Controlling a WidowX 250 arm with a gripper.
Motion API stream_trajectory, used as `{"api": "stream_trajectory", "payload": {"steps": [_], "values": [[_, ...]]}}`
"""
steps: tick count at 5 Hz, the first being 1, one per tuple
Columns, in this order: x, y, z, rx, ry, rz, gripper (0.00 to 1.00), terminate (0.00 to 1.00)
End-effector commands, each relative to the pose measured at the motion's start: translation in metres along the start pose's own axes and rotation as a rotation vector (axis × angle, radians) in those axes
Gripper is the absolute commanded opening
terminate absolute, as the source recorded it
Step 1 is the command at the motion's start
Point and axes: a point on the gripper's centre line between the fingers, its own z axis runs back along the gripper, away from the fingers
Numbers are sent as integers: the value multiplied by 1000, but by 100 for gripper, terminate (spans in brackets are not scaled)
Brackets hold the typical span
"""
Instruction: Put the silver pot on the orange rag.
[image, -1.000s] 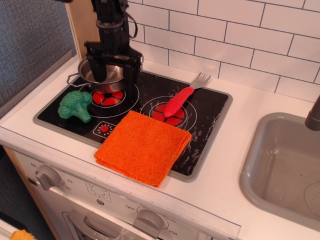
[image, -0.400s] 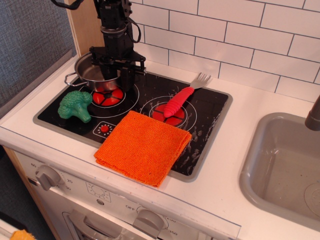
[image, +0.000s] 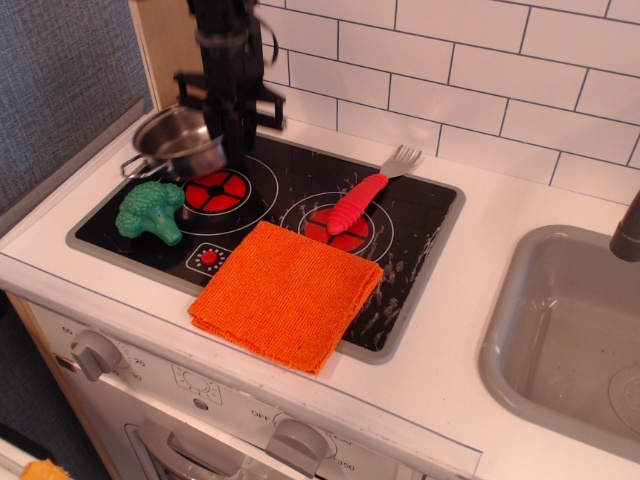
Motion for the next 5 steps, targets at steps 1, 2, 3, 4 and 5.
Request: {"api": "stream_trajectory", "payload": {"steps": [1, 2, 3, 4, 5], "values": [[7, -30, 98, 59, -180, -132, 0, 0], [-26, -66, 100, 19, -131, -194, 0, 0], [-60, -91, 98, -11, -95, -227, 0, 0], [-108, -121, 87, 8, -50, -318, 0, 0], [-138, -135, 64, 28, -5, -376, 0, 0]]}}
